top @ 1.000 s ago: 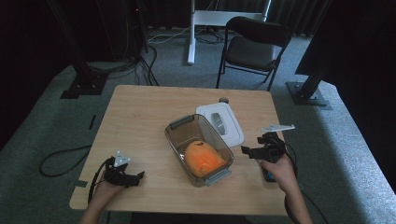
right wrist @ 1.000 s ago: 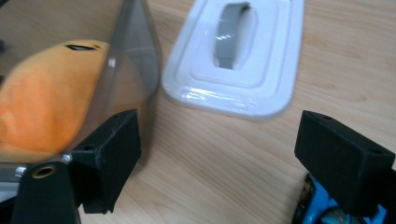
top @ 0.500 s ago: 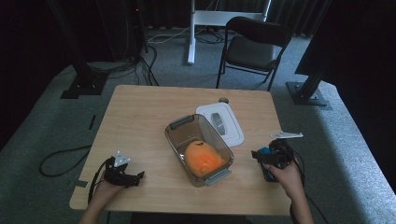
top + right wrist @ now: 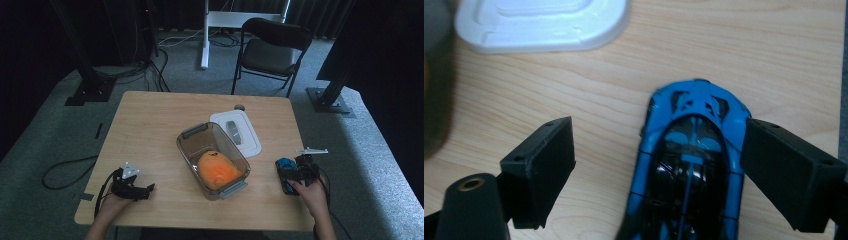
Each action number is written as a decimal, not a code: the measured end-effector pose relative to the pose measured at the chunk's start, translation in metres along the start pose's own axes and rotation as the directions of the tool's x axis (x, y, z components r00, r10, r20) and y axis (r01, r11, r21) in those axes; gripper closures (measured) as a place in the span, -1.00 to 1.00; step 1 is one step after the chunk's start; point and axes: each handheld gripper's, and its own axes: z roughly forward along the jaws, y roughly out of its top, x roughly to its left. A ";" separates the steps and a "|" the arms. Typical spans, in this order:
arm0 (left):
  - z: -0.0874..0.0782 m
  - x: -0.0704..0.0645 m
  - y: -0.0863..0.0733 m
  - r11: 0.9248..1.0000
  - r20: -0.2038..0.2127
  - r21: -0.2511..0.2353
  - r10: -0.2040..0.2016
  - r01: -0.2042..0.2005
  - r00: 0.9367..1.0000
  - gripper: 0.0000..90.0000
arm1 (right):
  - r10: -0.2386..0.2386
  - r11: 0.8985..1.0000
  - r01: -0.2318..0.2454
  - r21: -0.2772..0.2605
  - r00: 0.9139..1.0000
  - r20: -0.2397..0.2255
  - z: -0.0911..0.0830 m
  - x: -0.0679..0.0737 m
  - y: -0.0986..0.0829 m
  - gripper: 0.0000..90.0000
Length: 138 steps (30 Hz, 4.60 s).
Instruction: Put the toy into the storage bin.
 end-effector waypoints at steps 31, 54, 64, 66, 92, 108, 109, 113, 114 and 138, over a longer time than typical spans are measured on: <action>0.000 0.000 0.000 1.000 0.001 0.001 0.002 -0.002 1.000 -0.96 | -0.012 0.991 -0.003 0.134 0.994 0.112 0.033 -0.005 -0.025 -0.53; 0.000 0.000 0.000 1.000 0.001 0.001 0.002 -0.002 1.000 -0.96 | -0.019 0.987 0.002 0.159 0.994 0.105 0.031 -0.005 -0.023 -0.46; 0.000 0.000 0.000 1.000 0.000 0.001 0.002 -0.002 1.000 -0.96 | -0.013 0.988 -0.004 0.153 0.994 0.108 0.031 -0.005 -0.024 -0.46; 0.000 0.000 0.000 1.000 0.001 0.001 0.002 -0.002 1.000 -0.96 | -0.003 0.989 -0.013 0.150 0.995 0.102 0.031 -0.006 -0.024 -0.45; 0.000 0.000 0.000 1.000 0.001 0.000 0.000 0.000 1.000 -0.96 | -0.025 0.995 0.022 0.099 0.999 0.029 0.007 0.005 0.000 -0.45; 0.000 0.000 0.000 1.000 0.001 0.000 0.000 0.000 1.000 -0.96 | -0.081 0.996 0.081 0.036 0.997 0.008 -0.024 0.018 0.033 -0.45; 0.000 0.000 0.000 1.000 0.000 0.000 0.000 0.000 1.000 -0.96 | -0.083 0.996 0.083 0.029 0.997 0.009 -0.025 0.020 0.035 -0.45; 0.000 0.000 0.000 1.000 0.001 0.000 0.000 0.000 1.000 -0.96 | -0.100 0.995 0.100 0.018 0.995 0.000 -0.029 0.024 0.042 -0.45; 0.000 0.000 0.000 1.000 0.001 0.000 0.000 0.000 1.000 -0.96 | -0.102 0.995 0.102 0.017 0.995 -0.002 -0.030 0.025 0.044 -0.45; 0.000 0.000 0.000 1.000 0.000 -0.001 -0.001 0.001 1.000 -0.96 | -0.218 0.976 0.217 -0.028 0.974 -0.053 -0.046 0.067 0.092 -0.45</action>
